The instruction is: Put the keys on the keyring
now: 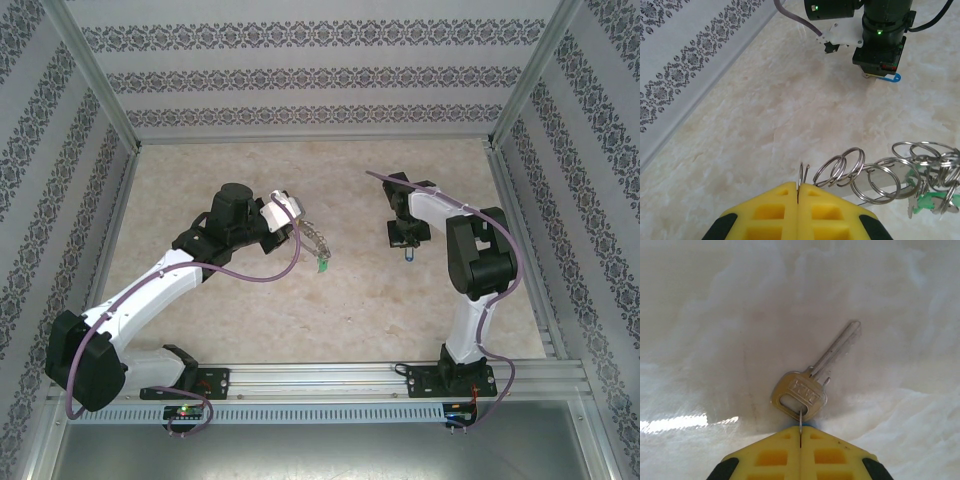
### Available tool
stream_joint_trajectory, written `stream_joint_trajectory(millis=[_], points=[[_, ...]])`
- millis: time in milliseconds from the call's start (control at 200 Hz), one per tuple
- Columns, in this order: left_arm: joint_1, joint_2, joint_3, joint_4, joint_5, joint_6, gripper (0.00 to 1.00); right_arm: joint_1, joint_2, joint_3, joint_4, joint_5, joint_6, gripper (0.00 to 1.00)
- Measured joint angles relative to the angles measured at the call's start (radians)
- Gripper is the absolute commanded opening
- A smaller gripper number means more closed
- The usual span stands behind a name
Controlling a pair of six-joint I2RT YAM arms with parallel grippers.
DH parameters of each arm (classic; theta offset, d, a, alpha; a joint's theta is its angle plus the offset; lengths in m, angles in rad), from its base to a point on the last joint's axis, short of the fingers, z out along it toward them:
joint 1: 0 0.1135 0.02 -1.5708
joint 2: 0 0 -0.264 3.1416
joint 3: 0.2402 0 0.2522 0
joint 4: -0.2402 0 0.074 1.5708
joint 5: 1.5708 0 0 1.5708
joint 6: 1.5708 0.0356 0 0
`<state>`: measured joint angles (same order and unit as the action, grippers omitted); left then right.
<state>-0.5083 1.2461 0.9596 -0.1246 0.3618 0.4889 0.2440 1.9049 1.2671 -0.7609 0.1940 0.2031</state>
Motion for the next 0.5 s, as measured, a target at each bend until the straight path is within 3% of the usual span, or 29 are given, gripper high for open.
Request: stream_joint_trajectory(millis=[215,500], points=[[-0.003,0.0,0.0,-0.046,0.008,0.082,0.0,0.065,-0.2,-0.124,0.085,-0.088,-0.235,0.0],[-0.009,0.027,0.029,-0.07,0.043,0.175,0.0,0.139,-0.47,-0.242,0.196,-0.363,-0.565,0.0]])
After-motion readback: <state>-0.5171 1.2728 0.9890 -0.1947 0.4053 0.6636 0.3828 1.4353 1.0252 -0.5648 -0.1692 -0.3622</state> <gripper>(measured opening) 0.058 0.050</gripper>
